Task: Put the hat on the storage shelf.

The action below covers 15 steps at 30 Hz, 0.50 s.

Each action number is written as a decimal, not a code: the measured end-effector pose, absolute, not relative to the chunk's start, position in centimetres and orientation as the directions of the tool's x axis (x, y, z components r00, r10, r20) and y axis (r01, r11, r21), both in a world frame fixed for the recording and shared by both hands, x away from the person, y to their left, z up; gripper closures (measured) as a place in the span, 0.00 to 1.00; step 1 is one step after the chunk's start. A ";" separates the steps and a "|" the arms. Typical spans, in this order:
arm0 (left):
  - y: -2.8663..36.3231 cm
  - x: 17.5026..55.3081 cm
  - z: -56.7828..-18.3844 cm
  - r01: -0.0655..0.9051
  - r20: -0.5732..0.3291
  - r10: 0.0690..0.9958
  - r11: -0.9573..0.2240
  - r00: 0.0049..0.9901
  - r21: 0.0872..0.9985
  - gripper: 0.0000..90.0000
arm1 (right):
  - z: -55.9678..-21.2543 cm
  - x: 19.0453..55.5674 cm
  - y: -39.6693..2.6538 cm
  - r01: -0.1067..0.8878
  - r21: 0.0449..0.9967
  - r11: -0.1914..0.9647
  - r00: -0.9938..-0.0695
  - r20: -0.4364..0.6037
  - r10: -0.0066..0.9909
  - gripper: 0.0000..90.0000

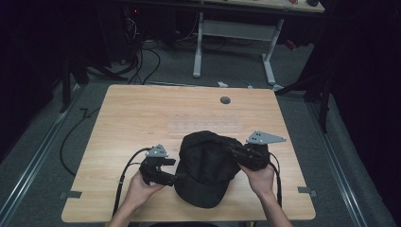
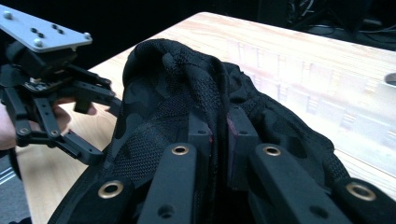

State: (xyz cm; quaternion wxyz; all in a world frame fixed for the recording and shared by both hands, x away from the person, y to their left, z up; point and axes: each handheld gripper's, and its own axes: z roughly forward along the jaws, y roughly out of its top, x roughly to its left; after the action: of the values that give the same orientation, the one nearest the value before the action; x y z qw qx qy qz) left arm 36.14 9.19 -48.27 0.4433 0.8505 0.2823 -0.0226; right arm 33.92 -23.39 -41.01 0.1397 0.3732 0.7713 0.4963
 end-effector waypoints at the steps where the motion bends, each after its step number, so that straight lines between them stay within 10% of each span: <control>1: 9.2 36.1 -48.3 0.500 -0.289 0.460 -0.448 0.840 0.741 0.26 | -41.0 33.9 -23.4 0.437 0.870 0.229 -0.682 0.155 0.714 0.92; 15: 8.8 36.2 -48.2 0.490 -0.322 0.393 -0.473 0.861 0.732 0.32 | -40.7 34.7 -23.0 0.399 0.897 0.190 -0.760 0.207 0.617 0.92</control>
State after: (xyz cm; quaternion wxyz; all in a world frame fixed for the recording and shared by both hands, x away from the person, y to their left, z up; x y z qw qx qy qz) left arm 36.22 8.78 -48.16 0.4439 0.8565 0.2575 -0.0547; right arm 34.73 -22.99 -40.70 0.1004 0.3319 0.7649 0.5429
